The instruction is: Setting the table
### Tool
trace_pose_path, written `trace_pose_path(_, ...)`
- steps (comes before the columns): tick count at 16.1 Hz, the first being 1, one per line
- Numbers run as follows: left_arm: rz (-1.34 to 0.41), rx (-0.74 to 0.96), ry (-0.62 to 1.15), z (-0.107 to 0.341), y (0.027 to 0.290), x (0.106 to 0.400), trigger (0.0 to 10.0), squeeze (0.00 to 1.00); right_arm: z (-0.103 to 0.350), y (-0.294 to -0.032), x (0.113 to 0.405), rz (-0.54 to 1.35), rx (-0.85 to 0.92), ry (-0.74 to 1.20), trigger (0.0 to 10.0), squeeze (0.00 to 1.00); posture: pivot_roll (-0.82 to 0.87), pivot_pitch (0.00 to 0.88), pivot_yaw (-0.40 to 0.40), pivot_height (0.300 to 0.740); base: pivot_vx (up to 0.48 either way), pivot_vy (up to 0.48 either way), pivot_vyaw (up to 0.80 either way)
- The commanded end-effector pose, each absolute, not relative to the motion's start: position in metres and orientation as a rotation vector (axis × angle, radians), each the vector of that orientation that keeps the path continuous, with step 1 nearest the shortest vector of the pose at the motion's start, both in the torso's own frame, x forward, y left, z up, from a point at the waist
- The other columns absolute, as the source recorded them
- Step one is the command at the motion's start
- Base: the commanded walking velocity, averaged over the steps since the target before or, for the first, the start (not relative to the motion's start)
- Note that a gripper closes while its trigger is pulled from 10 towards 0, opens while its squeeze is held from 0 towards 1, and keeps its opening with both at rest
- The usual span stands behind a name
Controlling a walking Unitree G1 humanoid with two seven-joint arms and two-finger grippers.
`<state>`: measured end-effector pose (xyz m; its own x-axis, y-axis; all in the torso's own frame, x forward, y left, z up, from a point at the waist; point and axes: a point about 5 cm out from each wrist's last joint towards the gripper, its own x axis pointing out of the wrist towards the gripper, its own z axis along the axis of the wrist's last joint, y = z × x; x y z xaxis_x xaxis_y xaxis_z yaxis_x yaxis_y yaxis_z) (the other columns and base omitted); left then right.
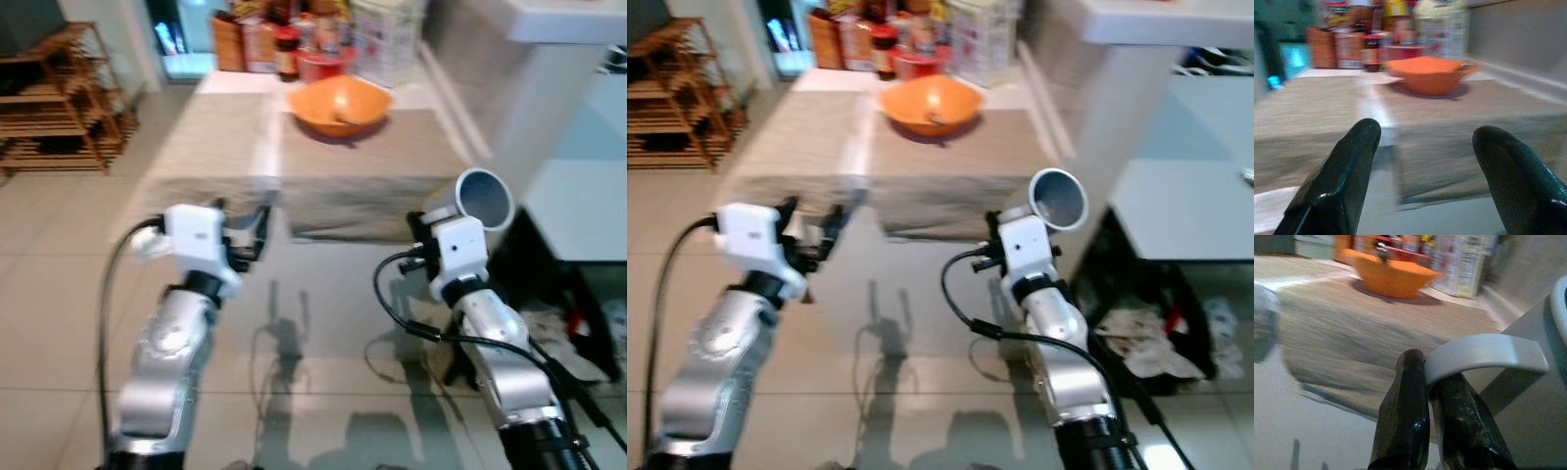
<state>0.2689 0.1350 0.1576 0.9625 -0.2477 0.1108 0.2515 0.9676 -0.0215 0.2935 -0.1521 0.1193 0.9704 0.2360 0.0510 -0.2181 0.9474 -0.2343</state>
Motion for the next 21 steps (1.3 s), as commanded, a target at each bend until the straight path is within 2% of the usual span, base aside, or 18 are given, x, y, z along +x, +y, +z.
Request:
trace_pose_path(1,-0.24,-0.019,-0.122,0.161,0.14,0.27,10.0,0.0,0.123,-0.148,0.295,0.243,-0.226,-0.102,0.0,0.0,-0.09,0.0,0.033,0.74,0.0,-0.48,0.0)
trace_pose_path(10,-0.23,0.002,-0.104,0.16,0.137,0.276,10.0,0.0,0.124,-0.145,0.294,0.246,-0.228,-0.102,0.0,0.0,-0.1,0.0,0.041,0.74,0.0,-0.458,0.0)
trace_pose_path(21,-0.228,0.036,-0.095,0.16,0.134,0.286,10.0,0.0,0.126,-0.145,0.293,0.237,-0.229,-0.111,0.0,0.0,-0.11,0.0,0.047,0.74,0.298,-0.372,0.0)
